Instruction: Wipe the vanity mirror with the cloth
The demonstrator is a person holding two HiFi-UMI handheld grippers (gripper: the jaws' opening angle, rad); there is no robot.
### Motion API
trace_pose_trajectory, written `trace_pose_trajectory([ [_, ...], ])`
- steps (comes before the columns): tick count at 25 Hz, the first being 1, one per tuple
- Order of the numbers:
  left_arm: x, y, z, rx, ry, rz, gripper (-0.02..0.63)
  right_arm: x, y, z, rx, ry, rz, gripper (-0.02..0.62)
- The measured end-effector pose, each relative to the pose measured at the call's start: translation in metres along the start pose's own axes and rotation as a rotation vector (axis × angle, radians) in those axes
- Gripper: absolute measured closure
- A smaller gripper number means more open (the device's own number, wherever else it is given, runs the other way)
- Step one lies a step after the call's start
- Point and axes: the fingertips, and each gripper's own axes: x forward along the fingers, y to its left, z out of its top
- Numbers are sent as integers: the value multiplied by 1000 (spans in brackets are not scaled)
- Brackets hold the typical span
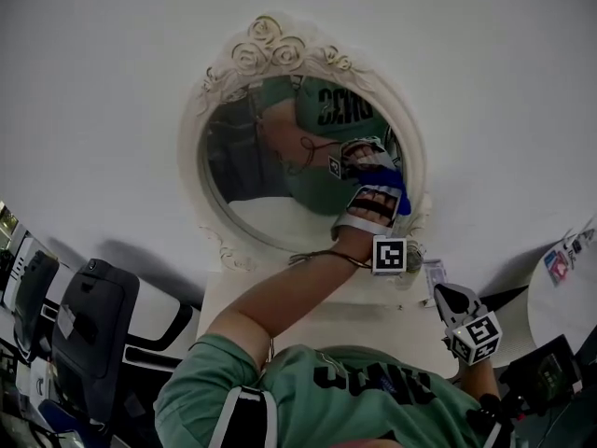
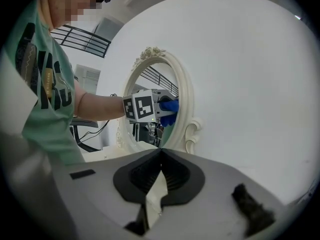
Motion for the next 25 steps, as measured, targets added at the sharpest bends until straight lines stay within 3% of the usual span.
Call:
trace_pose_trajectory([
  [4, -16, -1, -11, 26, -6, -54, 509, 2, 1, 5, -12, -15, 8, 583],
  [8, -55, -5, -56, -90, 7, -91, 509, 11, 12, 18, -43, -18, 38, 583],
  [13, -121, -13, -203, -109, 257, -86, 509, 25, 26, 30, -79, -1, 74, 583],
  [17, -174, -30, -317, -71, 488, -116, 509, 39, 37, 43, -110, 0, 103, 583],
  [20, -199, -24, -358, -57, 571, -91, 509, 43, 45, 45, -121, 8, 123, 583],
  [25, -200, -35, -376, -43, 594, -91, 509, 46, 51, 46, -135, 26, 134, 583],
])
